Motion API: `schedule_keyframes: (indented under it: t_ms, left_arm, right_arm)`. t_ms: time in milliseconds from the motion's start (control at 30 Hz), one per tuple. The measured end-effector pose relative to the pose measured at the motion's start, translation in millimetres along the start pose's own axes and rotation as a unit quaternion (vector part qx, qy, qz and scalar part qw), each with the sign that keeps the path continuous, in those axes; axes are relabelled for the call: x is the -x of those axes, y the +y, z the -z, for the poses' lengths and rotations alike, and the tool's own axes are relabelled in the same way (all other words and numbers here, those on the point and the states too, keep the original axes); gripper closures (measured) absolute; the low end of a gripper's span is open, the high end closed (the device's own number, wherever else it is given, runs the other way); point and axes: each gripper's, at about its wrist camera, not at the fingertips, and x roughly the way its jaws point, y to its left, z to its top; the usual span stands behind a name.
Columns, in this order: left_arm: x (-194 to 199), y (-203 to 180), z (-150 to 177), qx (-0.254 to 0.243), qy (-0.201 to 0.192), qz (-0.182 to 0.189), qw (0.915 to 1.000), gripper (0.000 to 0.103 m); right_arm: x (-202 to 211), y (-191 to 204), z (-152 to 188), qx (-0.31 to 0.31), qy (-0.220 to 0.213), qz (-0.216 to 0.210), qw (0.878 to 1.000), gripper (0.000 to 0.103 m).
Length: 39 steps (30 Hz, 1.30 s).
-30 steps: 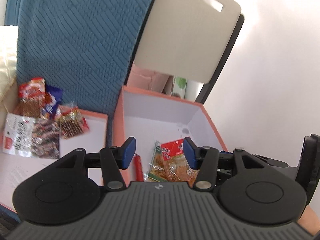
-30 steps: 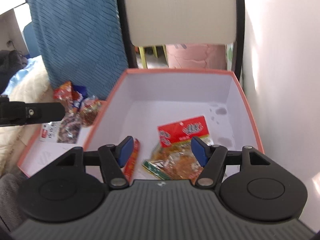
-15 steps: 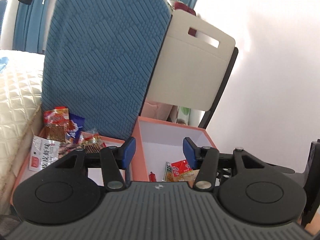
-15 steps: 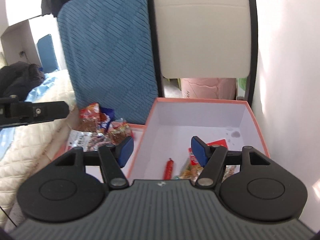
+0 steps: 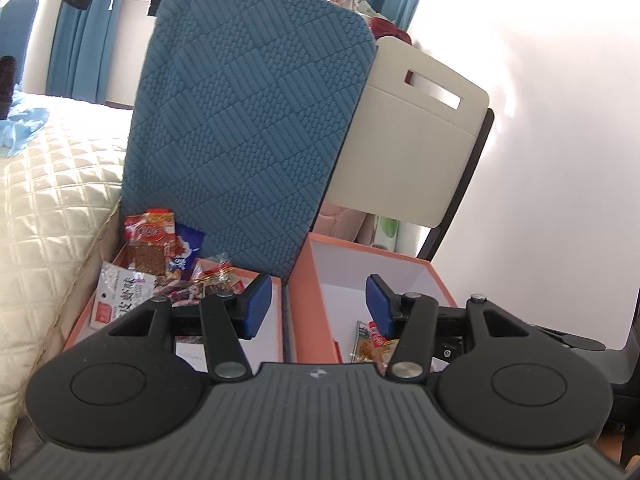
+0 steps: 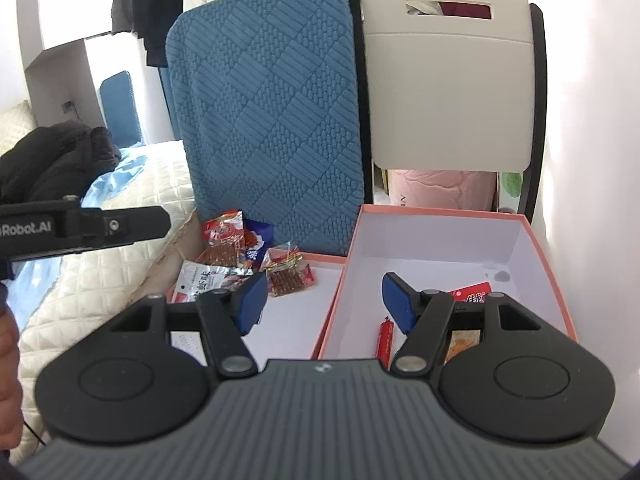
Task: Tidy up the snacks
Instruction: 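Withdraw both open tools from the shoebox back toward the snack tray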
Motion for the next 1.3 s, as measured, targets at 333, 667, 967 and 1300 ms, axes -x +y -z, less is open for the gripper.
schedule_keyframes:
  t_ms: [333, 667, 967, 1300]
  left_arm:
    - [13, 24, 9, 0.017, 0.009, -0.011, 0.9997, 0.045]
    - [18, 50, 31, 0.040, 0.031, -0.028, 0.9983, 0.045]
    - [14, 73, 45, 0.067, 0.055, -0.040, 0.9954, 0.045]
    - [-1, 86, 44, 0.076, 0.070, -0.044, 0.9936, 0.045]
  right_arm:
    - [0, 18, 13, 0.002, 0.016, -0.008, 1.000, 0.037]
    - [-11, 44, 36, 0.015, 0.056, -0.025, 0.998, 0.037]
    - [-18, 59, 43, 0.022, 0.073, -0.034, 0.997, 0.037]
    - [-29, 66, 42, 0.020, 0.080, -0.036, 0.996, 0.037]
